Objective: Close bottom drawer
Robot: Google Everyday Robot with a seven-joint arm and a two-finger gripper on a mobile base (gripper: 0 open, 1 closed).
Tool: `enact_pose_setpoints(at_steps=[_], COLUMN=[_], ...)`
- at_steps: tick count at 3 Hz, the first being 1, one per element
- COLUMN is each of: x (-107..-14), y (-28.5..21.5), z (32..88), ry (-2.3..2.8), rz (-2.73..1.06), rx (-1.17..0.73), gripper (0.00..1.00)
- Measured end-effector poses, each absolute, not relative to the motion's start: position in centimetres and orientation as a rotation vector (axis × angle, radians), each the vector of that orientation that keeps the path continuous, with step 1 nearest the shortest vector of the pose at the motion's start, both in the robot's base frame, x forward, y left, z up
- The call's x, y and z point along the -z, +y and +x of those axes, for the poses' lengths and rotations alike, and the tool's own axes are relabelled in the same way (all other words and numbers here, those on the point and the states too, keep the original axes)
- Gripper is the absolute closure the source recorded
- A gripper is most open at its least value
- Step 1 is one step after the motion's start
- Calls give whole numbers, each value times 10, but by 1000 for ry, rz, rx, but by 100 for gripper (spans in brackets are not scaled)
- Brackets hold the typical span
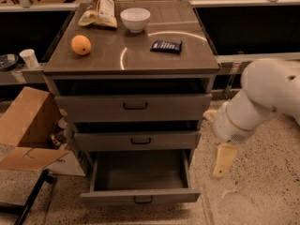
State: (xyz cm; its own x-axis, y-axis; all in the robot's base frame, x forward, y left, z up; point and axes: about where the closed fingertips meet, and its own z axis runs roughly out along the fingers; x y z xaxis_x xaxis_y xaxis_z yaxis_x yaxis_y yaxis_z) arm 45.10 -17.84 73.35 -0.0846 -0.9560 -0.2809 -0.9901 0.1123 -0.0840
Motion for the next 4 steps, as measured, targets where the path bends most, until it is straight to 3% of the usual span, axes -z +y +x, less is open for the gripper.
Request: enact_pose_setpoints(at_steps=[1, 3, 4], x=[-657, -634, -571], y=[-160, -151, -142], z=[443, 444, 432], ry=[2155, 2175, 2159], rz=[-1893, -1921, -2023], rx=[-308, -303, -311], gripper=[0, 0, 0])
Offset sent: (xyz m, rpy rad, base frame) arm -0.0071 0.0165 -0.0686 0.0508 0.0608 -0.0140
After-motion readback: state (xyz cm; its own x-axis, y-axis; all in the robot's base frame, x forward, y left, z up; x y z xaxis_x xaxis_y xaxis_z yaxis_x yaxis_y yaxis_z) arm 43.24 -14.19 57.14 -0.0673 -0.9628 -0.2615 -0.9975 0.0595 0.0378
